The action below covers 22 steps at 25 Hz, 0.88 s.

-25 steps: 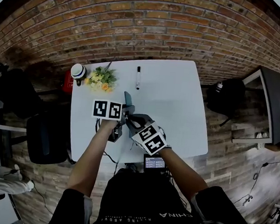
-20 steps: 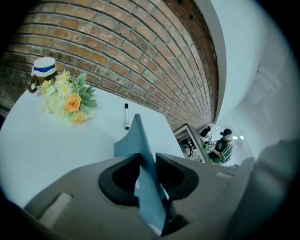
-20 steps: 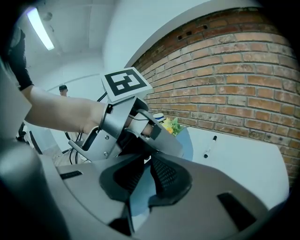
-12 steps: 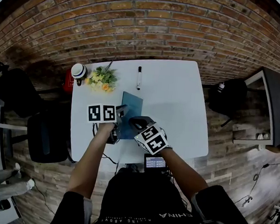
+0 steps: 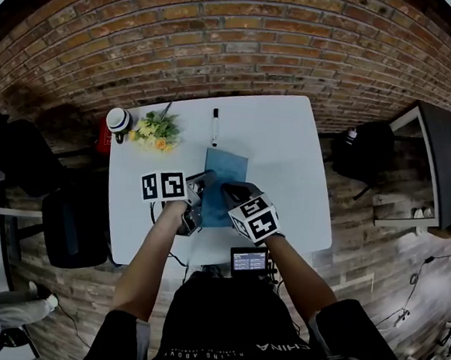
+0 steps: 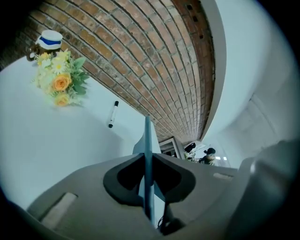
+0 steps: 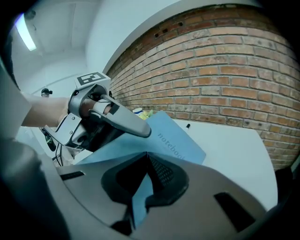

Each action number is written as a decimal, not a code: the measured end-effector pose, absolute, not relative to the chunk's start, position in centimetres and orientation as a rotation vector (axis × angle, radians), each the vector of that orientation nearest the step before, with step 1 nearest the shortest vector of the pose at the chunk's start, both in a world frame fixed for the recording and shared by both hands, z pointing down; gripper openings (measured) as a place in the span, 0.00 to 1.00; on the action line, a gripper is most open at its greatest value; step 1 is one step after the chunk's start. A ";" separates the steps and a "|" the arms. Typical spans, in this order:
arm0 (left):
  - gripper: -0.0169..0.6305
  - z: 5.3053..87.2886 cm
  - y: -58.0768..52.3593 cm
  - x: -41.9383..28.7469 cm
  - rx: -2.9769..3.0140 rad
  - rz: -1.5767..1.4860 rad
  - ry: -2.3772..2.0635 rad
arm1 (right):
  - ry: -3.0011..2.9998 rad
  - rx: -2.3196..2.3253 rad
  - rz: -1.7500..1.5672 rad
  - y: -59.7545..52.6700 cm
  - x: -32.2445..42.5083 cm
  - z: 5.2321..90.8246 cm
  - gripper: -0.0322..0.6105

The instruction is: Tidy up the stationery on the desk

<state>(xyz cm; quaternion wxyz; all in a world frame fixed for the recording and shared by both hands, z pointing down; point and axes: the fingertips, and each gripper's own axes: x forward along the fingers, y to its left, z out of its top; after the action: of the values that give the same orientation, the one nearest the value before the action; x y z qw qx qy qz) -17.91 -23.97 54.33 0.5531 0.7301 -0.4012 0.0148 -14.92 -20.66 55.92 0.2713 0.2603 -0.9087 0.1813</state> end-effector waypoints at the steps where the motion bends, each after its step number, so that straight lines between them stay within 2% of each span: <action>1: 0.11 54.3 -24.2 -17.3 1.722 0.013 -0.936 | -2.442 0.719 0.493 -21.0 -14.3 55.9 0.07; 10: 0.11 58.0 -24.3 -18.1 1.606 -0.137 -0.955 | -2.403 0.784 0.514 -22.2 -11.1 56.7 0.07; 22: 0.11 62.2 -23.5 -22.1 1.551 -0.064 -1.056 | -2.379 0.754 0.517 -21.9 -10.7 57.8 0.07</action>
<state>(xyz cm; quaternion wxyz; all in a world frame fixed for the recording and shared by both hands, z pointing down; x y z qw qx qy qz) -22.08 -23.48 62.22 0.5908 0.6665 -0.4538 -0.0274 -10.74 -21.88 57.78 0.2924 0.2828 -0.8927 0.1941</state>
